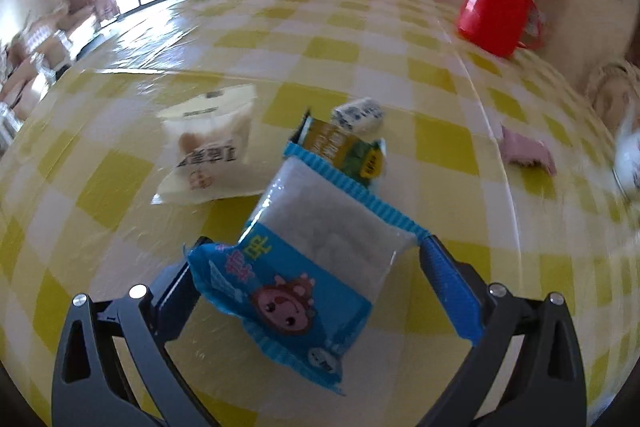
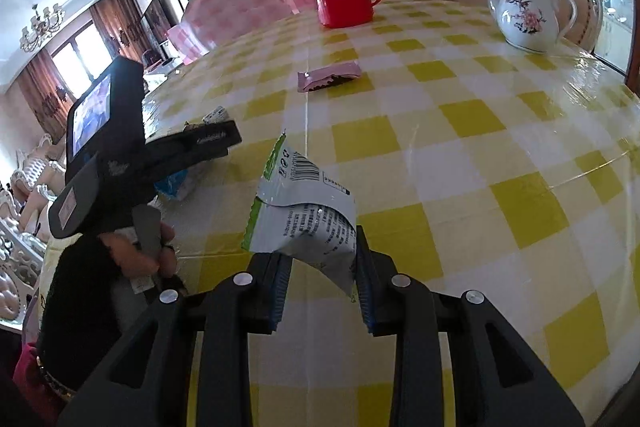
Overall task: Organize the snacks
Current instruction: 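Grasp the green-and-white packet with the right gripper while the left grasps the blue cartoon packet, then carry both held packets toward the white box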
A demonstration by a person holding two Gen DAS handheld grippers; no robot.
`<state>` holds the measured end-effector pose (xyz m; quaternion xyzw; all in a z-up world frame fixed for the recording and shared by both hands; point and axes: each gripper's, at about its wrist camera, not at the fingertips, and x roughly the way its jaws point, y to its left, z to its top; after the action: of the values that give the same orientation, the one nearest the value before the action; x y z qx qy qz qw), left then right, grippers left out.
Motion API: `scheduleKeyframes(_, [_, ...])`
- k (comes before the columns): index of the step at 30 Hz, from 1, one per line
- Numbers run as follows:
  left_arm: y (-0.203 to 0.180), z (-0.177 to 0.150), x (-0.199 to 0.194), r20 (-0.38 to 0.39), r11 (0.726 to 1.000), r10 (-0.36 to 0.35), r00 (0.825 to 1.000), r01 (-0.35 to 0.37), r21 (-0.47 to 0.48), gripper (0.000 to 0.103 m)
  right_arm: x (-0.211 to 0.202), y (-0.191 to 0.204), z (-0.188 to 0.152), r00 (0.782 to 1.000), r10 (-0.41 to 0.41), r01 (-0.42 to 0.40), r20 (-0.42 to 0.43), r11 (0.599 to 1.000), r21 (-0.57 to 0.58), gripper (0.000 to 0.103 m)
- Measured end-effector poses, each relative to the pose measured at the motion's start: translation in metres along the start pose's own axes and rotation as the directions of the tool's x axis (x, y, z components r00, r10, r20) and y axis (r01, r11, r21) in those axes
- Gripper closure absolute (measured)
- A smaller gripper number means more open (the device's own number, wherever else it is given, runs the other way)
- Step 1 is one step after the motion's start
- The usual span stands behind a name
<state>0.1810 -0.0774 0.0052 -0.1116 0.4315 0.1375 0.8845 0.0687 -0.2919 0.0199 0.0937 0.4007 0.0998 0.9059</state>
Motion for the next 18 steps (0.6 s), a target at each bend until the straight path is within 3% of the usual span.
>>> scheduleKeyframes(1, [0.002,-0.001,-0.004,0.018,0.999,-0.037,0.999,0.037,0.013,0.034,0.000,0.000,0.000,1.000,0.002,-0.002,0.002,1.000,0.001,0.073])
scheduleKeyframes(3, [0.007,-0.002,-0.007,0.019,0.987,-0.151,0.988,0.149,0.062,0.047,-0.001,0.000,0.000,1.000,0.001,-0.001,0.009,1.000,0.001,0.073])
scheduleKeyframes(11, [0.036,-0.024,-0.032,-0.009,0.955,-0.290,0.957,0.290,0.055,0.049,0.000,-0.002,-0.004,1.000,0.006,-0.006,0.008,1.000,0.007,0.073])
scheduleKeyframes(18, [0.043,-0.047,-0.055,0.024,0.944,-0.314,0.949,0.309,0.114,0.049,0.001,-0.003,-0.006,1.000,0.012,-0.013,0.019,1.000,0.021,0.073])
